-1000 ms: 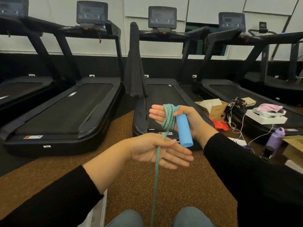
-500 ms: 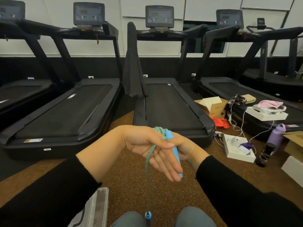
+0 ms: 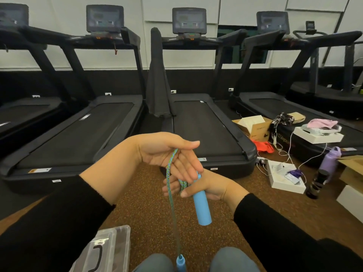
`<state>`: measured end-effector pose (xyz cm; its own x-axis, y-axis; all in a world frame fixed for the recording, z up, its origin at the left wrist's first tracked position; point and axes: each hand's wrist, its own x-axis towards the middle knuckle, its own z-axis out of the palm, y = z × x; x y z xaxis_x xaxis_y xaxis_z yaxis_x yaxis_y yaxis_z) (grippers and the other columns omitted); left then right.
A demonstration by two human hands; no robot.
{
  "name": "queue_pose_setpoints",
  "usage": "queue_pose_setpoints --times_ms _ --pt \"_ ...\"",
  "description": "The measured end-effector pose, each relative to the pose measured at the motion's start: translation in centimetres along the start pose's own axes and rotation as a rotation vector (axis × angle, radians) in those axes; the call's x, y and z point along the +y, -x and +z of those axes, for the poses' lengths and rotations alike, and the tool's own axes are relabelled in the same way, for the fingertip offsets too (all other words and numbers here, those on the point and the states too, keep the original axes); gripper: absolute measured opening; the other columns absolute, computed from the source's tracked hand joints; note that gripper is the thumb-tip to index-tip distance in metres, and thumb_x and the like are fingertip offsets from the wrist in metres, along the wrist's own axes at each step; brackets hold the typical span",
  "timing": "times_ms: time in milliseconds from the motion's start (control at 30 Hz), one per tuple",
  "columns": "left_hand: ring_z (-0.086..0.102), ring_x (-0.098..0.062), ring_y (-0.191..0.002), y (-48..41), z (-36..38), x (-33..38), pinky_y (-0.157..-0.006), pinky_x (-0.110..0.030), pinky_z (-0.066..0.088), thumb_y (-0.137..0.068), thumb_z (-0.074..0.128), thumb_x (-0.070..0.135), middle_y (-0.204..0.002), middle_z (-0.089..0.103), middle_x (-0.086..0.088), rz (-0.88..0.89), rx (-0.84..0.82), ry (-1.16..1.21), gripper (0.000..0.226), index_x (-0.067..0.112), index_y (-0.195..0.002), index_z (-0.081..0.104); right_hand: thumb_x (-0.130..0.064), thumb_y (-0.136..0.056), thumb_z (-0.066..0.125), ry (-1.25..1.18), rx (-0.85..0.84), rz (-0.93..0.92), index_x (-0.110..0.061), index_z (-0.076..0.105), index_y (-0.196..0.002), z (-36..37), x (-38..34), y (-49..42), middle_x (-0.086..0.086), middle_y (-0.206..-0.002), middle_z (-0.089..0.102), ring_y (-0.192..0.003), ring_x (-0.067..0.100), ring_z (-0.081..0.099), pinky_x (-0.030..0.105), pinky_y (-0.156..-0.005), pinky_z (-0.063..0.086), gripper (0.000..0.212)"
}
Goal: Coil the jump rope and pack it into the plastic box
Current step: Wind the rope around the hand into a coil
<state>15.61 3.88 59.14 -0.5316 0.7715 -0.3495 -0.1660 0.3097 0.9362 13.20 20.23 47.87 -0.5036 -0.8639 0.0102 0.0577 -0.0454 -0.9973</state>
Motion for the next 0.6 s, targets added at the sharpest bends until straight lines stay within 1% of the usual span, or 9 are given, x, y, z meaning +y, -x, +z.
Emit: queue_pose_setpoints --times_ms 33,67,133,200,300,400,433,500,600 --pt "0.074 -0.018 -0.077 0.0 -0.1 0.2 -0.069 -0.023 0.060 -0.085 0.048 0.046 -0.082 0.076 -0.011 -0.013 0.038 -0.005 0.049 0.007 -0.089 0.077 0.015 -0.073 0.056 0.004 -0.006 0.004 -0.007 0.065 -0.108 0.0 0.0 0.0 0.010 -0.105 0.070 -0.103 0.025 0.065 0.051 -0.107 0.033 0.043" --pt "0.074 -0.017 -0.075 0.1 -0.3 0.3 -0.069 -0.023 0.060 -0.086 0.043 0.046 -0.080 0.076 -0.010 -0.024 0.074 -0.008 0.052 0.007 -0.087 0.078 0.016 -0.073 0.054 0.007 -0.008 0.008 -0.009 0.067 -0.105 0.0 -0.1 0.0 0.009 -0.104 0.071 -0.101 0.023 0.066 0.048 -0.105 0.037 0.043" --pt "0.074 -0.015 -0.069 0.3 -0.7 0.4 -0.066 -0.022 0.060 -0.085 0.037 0.046 -0.074 0.075 -0.009 -0.035 0.147 0.000 0.057 0.008 -0.080 0.079 0.017 -0.071 0.053 0.004 0.000 0.029 -0.011 0.069 -0.102 0.2 -0.5 0.2 0.007 -0.098 0.073 -0.096 0.019 0.068 0.034 -0.093 0.050 0.044" --pt "0.072 -0.014 -0.058 0.6 -1.0 0.6 -0.057 -0.022 0.059 -0.081 0.039 0.047 -0.064 0.073 -0.007 -0.037 0.239 0.025 0.057 0.007 -0.071 0.078 0.019 -0.071 0.050 -0.002 -0.030 0.049 -0.011 0.068 -0.103 0.5 -0.7 0.4 0.003 -0.096 0.074 -0.095 0.015 0.069 0.026 -0.087 0.052 0.048" --pt "0.062 -0.008 -0.038 0.8 -1.5 0.6 -0.041 -0.017 0.052 -0.080 0.045 0.044 -0.047 0.064 -0.001 -0.040 0.372 0.055 0.050 0.011 -0.055 0.073 0.022 -0.072 0.045 0.000 -0.078 0.032 -0.010 0.068 -0.108 0.7 -0.7 0.6 0.003 -0.102 0.074 -0.103 0.017 0.067 0.032 -0.096 0.047 0.053" --pt "0.043 -0.001 -0.029 0.6 -2.4 0.1 -0.032 -0.011 0.037 -0.081 0.050 0.044 -0.038 0.044 0.007 -0.029 0.432 0.047 0.043 0.019 -0.046 0.054 0.021 -0.070 0.043 -0.023 -0.116 0.021 -0.011 0.070 -0.106 1.1 -0.3 0.8 0.003 -0.101 0.074 -0.101 0.018 0.068 0.034 -0.099 0.045 0.054" --pt "0.040 -0.001 -0.029 0.4 -2.7 -0.2 -0.032 -0.011 0.036 -0.080 0.051 0.045 -0.037 0.039 0.009 -0.024 0.431 0.063 0.041 0.021 -0.047 0.048 0.021 -0.070 0.042 -0.037 -0.134 0.015 -0.010 0.070 -0.105 1.3 -0.1 0.9 0.003 -0.100 0.074 -0.099 0.018 0.068 0.034 -0.099 0.046 0.055" --pt "0.041 -0.001 -0.032 -0.1 -3.2 -0.8 -0.035 -0.012 0.038 -0.080 0.052 0.047 -0.038 0.036 0.010 -0.009 0.465 0.085 0.041 0.023 -0.048 0.044 0.021 -0.068 0.041 -0.072 -0.160 0.002 -0.008 0.070 -0.105 1.6 0.1 1.0 0.003 -0.100 0.074 -0.098 0.019 0.069 0.034 -0.099 0.046 0.056" --pt "0.049 -0.004 -0.038 -1.3 -3.7 -2.8 -0.046 -0.016 0.049 -0.094 0.042 0.045 -0.042 0.043 0.007 0.024 0.561 -0.038 0.048 0.019 -0.054 0.045 0.022 -0.066 0.037 -0.154 -0.181 -0.030 -0.009 0.071 -0.106 2.1 -0.3 1.4 0.003 -0.101 0.074 -0.099 0.018 0.069 0.032 -0.097 0.047 0.061"
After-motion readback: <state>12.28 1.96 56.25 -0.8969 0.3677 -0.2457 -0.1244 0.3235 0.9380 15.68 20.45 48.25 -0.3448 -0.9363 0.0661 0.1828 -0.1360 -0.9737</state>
